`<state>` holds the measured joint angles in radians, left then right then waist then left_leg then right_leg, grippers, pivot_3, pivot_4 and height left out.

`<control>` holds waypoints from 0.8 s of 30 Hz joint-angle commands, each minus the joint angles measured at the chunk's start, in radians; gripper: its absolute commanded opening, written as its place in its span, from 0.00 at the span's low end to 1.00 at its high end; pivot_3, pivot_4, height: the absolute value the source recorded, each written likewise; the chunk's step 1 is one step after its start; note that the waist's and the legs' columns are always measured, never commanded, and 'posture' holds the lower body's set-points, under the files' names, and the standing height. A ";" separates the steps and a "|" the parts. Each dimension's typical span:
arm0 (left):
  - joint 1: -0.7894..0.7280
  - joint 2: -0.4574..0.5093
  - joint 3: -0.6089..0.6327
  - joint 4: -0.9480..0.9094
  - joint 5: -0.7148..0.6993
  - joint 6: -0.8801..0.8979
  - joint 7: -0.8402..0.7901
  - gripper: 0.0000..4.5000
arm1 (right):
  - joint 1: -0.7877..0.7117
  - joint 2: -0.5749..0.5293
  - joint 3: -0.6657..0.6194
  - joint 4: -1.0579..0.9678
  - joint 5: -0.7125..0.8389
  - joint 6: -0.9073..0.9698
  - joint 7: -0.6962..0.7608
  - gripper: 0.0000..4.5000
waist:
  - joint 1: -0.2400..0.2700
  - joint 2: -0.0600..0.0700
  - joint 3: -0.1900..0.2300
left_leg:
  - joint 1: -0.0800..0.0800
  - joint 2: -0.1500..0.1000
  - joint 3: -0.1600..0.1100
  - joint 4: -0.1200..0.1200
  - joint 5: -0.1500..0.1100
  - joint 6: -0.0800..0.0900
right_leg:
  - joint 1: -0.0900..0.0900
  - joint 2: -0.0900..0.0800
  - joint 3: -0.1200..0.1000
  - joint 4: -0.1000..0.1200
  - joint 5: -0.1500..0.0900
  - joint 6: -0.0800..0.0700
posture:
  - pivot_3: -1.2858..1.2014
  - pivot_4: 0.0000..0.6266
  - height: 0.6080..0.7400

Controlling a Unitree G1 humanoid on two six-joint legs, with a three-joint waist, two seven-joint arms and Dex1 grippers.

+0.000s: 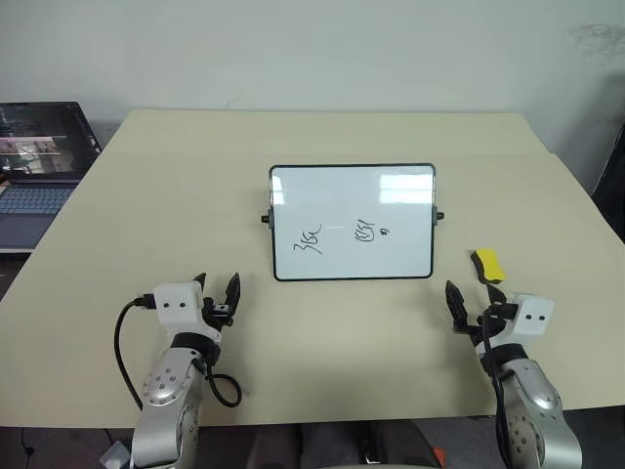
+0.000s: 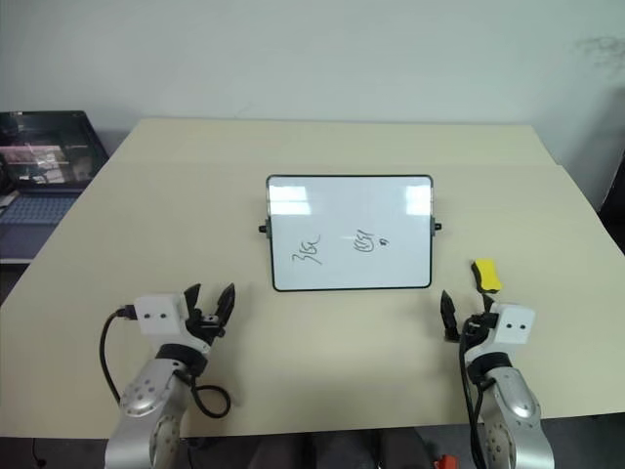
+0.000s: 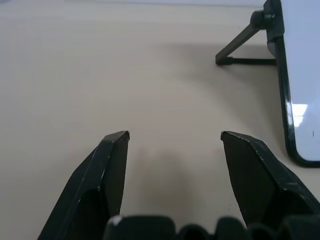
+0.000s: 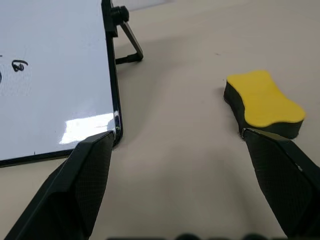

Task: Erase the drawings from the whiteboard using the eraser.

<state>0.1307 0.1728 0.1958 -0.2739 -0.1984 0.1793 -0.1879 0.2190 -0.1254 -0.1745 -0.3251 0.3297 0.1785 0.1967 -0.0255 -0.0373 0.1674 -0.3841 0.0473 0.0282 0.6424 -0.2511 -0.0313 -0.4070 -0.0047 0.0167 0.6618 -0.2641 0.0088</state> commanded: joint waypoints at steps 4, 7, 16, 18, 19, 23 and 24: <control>-0.034 0.003 -0.005 0.026 0.003 -0.045 -0.005 0.71 | -0.040 -0.026 -0.019 -0.029 -0.027 -0.004 -0.020 1.00 | -0.001 0.000 0.000 | 0.000 0.000 0.001 0.000 0.000 0.000 | 0.000 0.000 0.001 0.000 0.000 0.000 | 0.52 0.24 1.00; -0.047 0.005 -0.011 0.018 0.002 -0.037 -0.004 0.71 | -0.051 -0.034 -0.033 -0.054 -0.018 0.023 -0.033 1.00 | -0.001 0.000 0.000 | 0.000 0.000 0.000 0.000 0.000 0.000 | 0.000 0.000 0.000 0.000 0.000 0.000 | 0.52 0.24 1.00; -0.084 0.007 -0.021 0.019 0.009 -0.025 0.003 0.71 | -0.119 -0.057 -0.068 -0.042 -0.015 0.049 -0.042 1.00 | -0.002 0.000 0.000 | 0.000 0.000 0.001 0.000 0.000 0.000 | 0.000 0.000 0.001 0.000 0.000 0.000 | 0.52 0.24 1.00; -0.095 0.027 -0.011 0.013 0.007 -0.024 -0.009 0.71 | -0.147 -0.071 -0.080 -0.058 -0.004 0.071 -0.045 1.00 | -0.002 0.000 0.000 | 0.000 0.000 0.000 0.000 0.000 0.000 | 0.000 0.001 0.001 0.000 0.000 0.000 | 0.52 0.24 1.00; -0.102 0.049 -0.015 0.006 -0.015 -0.014 -0.050 0.71 | -0.166 -0.084 -0.091 -0.060 -0.002 0.083 -0.048 1.00 | -0.002 0.000 0.000 | 0.000 0.000 0.000 0.000 0.000 0.000 | 0.000 0.001 0.001 0.001 0.000 0.000 | 0.52 0.24 1.00; -0.153 0.121 0.049 -0.021 -0.099 0.040 -0.100 0.71 | -0.251 -0.142 -0.131 -0.039 0.000 0.138 -0.063 1.00 | -0.002 0.000 0.000 | 0.000 0.000 0.001 0.001 0.000 0.000 | 0.000 0.002 0.000 0.001 0.000 0.000 | 0.52 0.24 1.00; -0.156 0.154 0.077 -0.023 -0.125 0.048 -0.129 0.71 | -0.277 -0.150 -0.142 -0.032 0.017 0.160 -0.064 1.00 | -0.002 0.000 0.000 | 0.000 0.000 0.001 0.000 0.000 0.000 | 0.000 0.003 0.000 0.001 0.000 0.000 | 0.52 0.24 1.00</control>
<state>-0.0158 0.2976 0.2336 -0.2472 -0.2862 0.2208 -0.2868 -0.0387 -0.2643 -0.2880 -0.3383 0.3229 0.3176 0.1384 -0.0274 -0.0374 0.1678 -0.3841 0.0470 0.0291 0.6427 -0.2511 -0.0313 -0.4068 -0.0022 0.0171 0.6624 -0.2638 0.0092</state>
